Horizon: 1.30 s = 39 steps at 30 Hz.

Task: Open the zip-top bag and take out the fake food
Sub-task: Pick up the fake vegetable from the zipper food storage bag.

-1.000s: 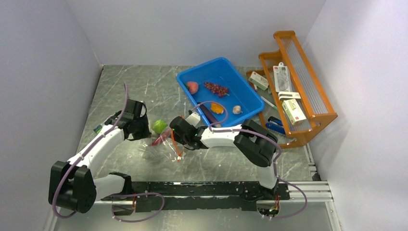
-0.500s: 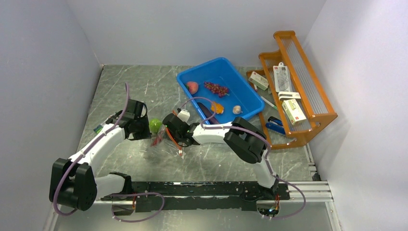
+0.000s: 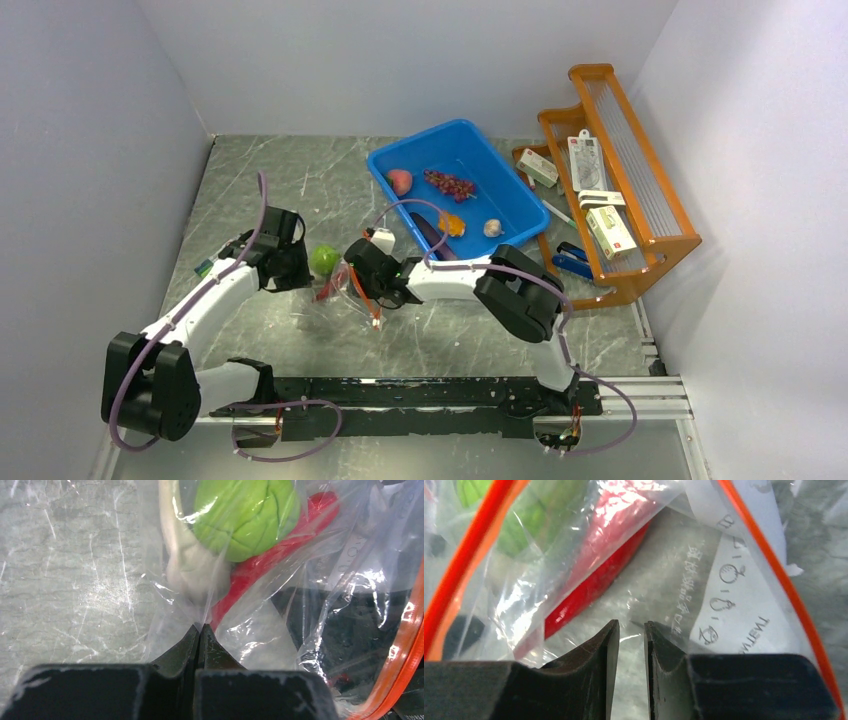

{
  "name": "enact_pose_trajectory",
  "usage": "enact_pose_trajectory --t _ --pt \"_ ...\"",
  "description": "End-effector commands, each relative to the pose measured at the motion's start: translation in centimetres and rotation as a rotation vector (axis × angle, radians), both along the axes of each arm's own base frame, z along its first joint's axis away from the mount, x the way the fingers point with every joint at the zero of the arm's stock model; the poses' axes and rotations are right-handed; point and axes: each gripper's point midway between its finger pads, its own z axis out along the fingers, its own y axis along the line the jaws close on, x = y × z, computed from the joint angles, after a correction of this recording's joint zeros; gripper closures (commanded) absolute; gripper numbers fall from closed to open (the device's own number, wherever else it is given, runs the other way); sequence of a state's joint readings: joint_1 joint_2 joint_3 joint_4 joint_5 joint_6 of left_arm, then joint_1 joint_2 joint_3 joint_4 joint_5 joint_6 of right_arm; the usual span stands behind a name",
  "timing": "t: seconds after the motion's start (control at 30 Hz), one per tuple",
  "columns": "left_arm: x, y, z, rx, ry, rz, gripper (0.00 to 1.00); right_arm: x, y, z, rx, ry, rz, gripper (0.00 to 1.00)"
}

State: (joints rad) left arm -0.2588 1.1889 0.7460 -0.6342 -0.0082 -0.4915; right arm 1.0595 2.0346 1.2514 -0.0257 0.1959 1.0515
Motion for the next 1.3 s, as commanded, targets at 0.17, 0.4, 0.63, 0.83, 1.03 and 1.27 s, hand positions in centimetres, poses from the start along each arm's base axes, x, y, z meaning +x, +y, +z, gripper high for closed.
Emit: enact_pose_trajectory --t 0.17,0.4,0.63,0.83,1.03,1.27 --pt "1.0 -0.2 1.5 -0.002 -0.050 0.004 0.93 -1.9 -3.5 -1.3 -0.171 0.017 0.122 0.66" --pt "0.9 -0.3 1.4 -0.008 -0.047 0.000 0.93 -1.5 -1.6 0.3 -0.146 0.003 0.187 0.56" --pt "0.9 -0.4 1.3 -0.011 -0.041 -0.004 0.93 -0.9 -1.5 -1.1 -0.208 0.029 0.158 0.47" --pt "0.9 -0.5 1.3 -0.013 -0.043 -0.006 0.93 -1.9 -0.9 -3.0 -0.237 0.084 0.222 0.53" --pt "0.9 -0.5 1.3 -0.011 -0.040 -0.005 0.93 -1.8 -2.7 -3.5 -0.284 0.074 0.178 0.66" --pt "0.8 -0.5 1.1 -0.012 -0.033 -0.009 0.93 -0.1 -3.0 -1.3 -0.297 -0.017 0.147 0.60"
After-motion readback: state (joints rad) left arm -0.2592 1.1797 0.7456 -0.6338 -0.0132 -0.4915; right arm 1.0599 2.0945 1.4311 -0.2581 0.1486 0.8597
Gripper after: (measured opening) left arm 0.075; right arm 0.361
